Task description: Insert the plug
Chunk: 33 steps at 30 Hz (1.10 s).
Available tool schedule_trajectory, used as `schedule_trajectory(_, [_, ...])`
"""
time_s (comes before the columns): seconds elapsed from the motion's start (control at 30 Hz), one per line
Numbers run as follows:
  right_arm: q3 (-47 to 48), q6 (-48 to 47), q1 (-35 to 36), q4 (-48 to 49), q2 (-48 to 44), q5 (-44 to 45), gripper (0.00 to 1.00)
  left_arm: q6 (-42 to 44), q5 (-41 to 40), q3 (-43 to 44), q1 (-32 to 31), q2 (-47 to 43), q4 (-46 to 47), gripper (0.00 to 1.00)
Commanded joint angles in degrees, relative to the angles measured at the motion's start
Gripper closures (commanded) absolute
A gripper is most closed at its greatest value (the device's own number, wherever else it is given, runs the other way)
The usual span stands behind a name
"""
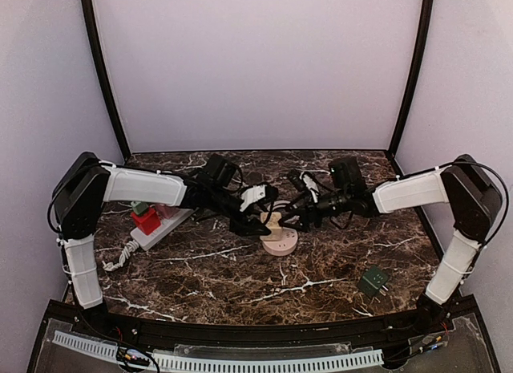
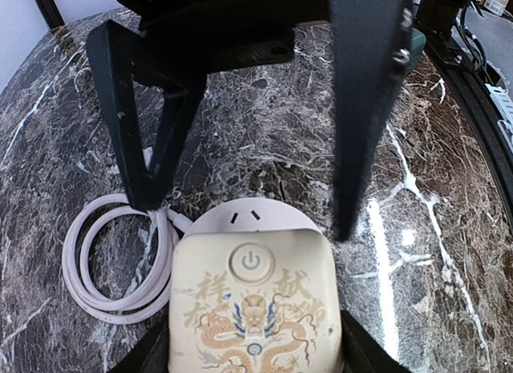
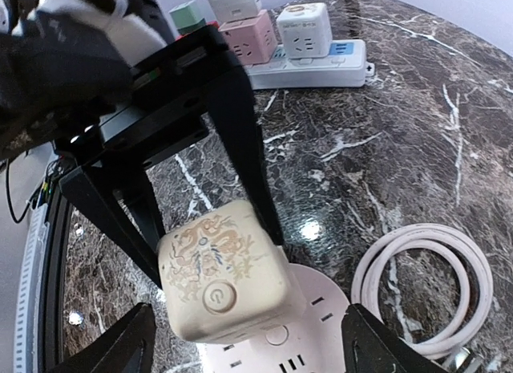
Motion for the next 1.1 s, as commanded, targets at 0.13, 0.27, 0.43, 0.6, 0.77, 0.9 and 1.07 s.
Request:
schedule_trajectory(0.13, [-4.96,-14.69,4.98,6.68,0.53,-3.45,0.11,1.91,-9.42,-11.0,0.31,5.39,-8.19,1.0])
schedule_trajectory(0.27, [-0.42,-19.49,3.16,4.86,4.51,-5.19,0.15,4.5,-7.26,-11.97,0.89,4.73,-4.92,1.0])
schedule_trajectory(0.43, [3.78,-25.49,2.24,1.52,8.6,-5.41,0.12,5.67,-5.61,-8.46,1.31,6.01,-4.09,1.0])
schedule_trajectory(0.6, [4.53,-25.45,2.17,4.37,10.16,-7.83,0.18,5.64,-3.66,-6.58,2.13,7.51,-6.94,1.0])
schedule_trajectory(0.77, [4.34,-23.95,1.83,6.6,10.9,-9.19,0.41,3.84,-2.61,-5.32,2.45,7.91,-8.58,1.0])
schedule_trajectory(0.9, [4.6,-23.73,-0.04,4.79,10.46,-8.8,0.66,2.35,-2.37,-1.28,2.69,8.95,-12.64,0.99])
schedule_trajectory(1.07, [3.75,-25.49,-1.54,2.42,9.46,-8.34,1.0,1.4,-3.37,1.05,2.73,9.48,-16.31,0.99])
